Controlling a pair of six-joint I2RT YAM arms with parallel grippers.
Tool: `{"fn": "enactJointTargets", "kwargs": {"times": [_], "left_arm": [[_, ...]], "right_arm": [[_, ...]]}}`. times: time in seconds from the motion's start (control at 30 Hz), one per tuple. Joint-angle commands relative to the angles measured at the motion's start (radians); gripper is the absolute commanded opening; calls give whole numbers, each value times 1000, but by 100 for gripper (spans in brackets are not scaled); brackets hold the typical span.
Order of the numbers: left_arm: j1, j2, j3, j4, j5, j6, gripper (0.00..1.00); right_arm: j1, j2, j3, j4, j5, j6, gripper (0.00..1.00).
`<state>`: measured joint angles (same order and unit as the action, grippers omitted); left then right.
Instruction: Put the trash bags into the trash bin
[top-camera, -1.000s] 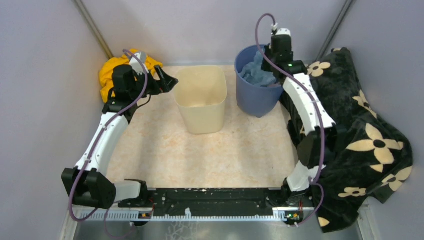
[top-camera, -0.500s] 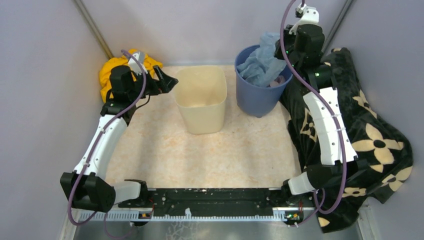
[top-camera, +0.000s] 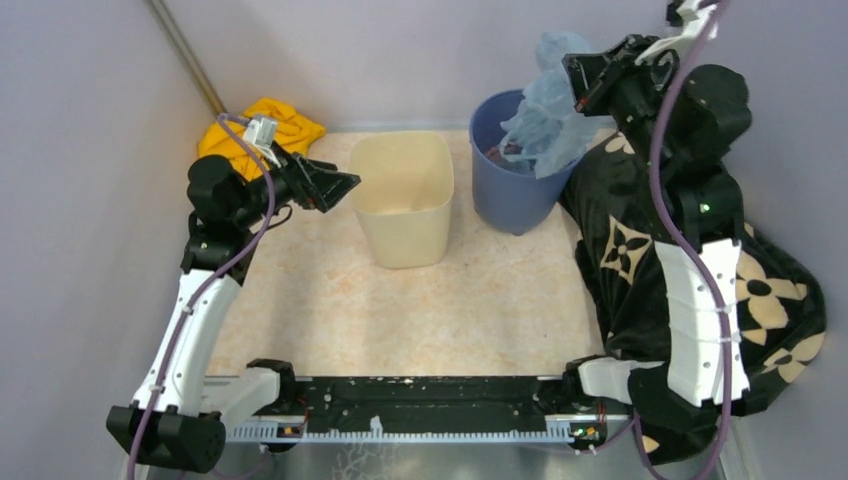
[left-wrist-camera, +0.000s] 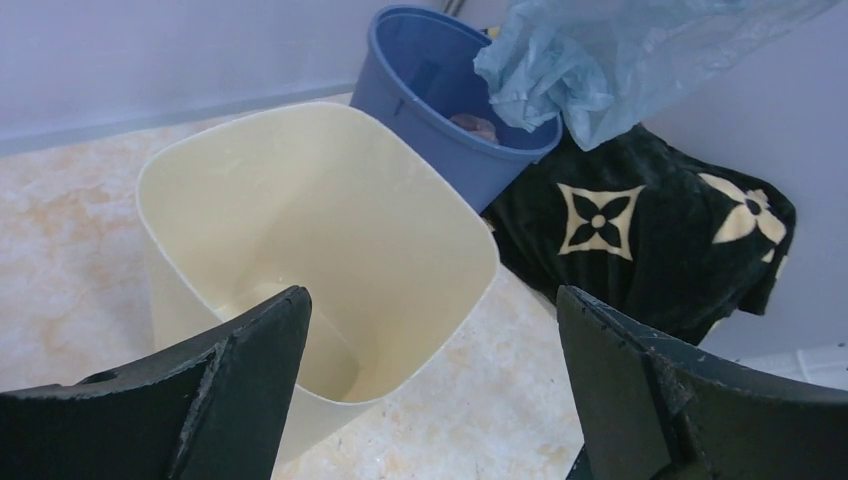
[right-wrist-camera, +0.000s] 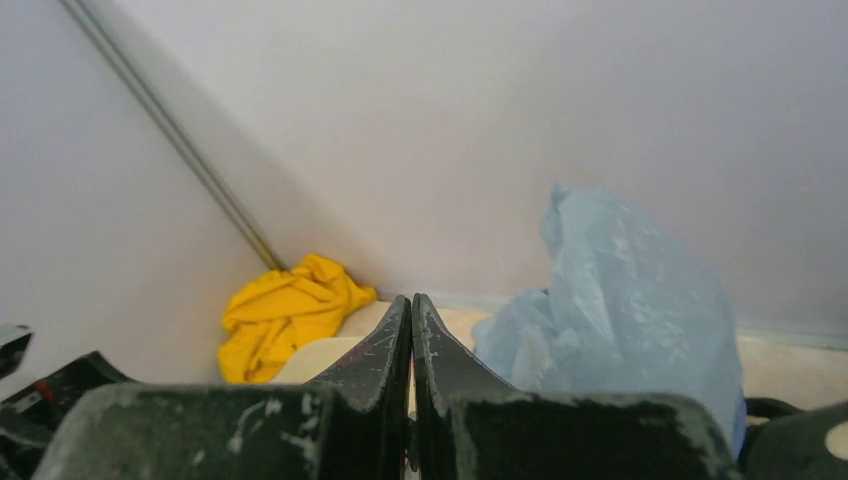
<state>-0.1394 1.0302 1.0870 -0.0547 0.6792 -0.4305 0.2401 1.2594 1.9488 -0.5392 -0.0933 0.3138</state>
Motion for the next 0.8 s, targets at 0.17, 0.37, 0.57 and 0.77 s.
{"fn": "enactJointTargets", "kwargs": {"times": [0.17, 0.37, 0.57, 0.77], "left_arm": [[5, -67, -54, 131, 134, -97, 99], [4, -78, -189, 407, 253, -294, 99], [4, -105, -305, 580, 339, -437, 99], [4, -156, -375, 687, 392, -578, 99]], "right_arm": [[7, -79, 95, 79, -200, 97, 0], [7, -103, 76, 139, -315, 178, 0], [7, -113, -2, 261, -403, 283, 0], [9, -100, -112, 462, -461, 412, 0]]}}
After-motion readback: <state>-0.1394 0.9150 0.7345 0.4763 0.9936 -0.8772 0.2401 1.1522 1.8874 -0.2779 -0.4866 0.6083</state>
